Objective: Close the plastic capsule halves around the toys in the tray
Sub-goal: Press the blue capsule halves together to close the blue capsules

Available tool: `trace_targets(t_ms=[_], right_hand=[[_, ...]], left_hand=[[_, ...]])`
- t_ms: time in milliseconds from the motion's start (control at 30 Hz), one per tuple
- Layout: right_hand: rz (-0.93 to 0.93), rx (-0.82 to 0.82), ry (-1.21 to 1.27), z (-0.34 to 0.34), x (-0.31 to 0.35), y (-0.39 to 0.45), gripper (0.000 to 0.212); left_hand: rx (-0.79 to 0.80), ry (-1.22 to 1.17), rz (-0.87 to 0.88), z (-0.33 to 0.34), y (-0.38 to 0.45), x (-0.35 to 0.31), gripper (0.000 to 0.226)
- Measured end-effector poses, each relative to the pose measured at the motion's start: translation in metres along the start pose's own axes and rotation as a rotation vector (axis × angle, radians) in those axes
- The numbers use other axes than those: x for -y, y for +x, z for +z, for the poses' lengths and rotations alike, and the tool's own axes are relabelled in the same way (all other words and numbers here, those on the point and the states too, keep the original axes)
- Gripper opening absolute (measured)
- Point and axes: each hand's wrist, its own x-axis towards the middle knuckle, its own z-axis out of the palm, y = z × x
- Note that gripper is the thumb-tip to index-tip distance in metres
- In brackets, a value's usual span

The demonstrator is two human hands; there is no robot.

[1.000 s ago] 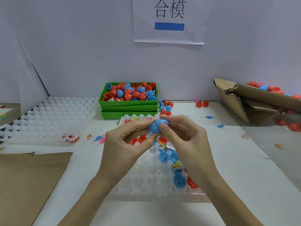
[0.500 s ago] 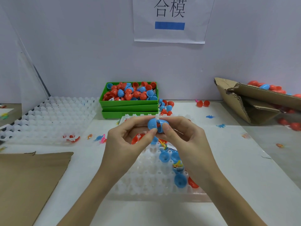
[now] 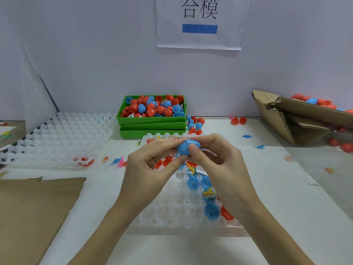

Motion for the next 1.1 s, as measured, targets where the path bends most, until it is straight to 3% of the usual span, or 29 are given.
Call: trace_targets(t_ms=[200, 367, 633, 867, 1100], right_hand=[[0.036, 0.03, 0.039, -0.0013, -0.0006, 0.0003, 0.017], [0.095, 0.035, 0.183, 0.0003, 0.0007, 0.0003, 0.017], [0.068, -0.013, 0.087, 0.0022, -0.0005, -0.0009, 0.016], [0.17, 0.016, 0.276, 0.0017, 0.0024, -0.0001, 0.013], [0.165, 0.0, 0.234, 0.0025, 0.0019, -0.0003, 0.019]], left_hand=[[-0.038, -0.063, -0.068, 0.0018, -0.0004, -0.0001, 0.038], [0.041, -0.202, -0.118, -0.002, 0.0039, -0.0031, 0.035], [0.012, -0.109, -0.097, 0.0038, 0.0017, -0.0065, 0.028], [-0.024, -0.084, -0.062, 0.0026, 0.0018, -0.0041, 0.021], [-0.038, -0.026, -0.032, 0.0058, -0.0002, -0.0055, 0.017]])
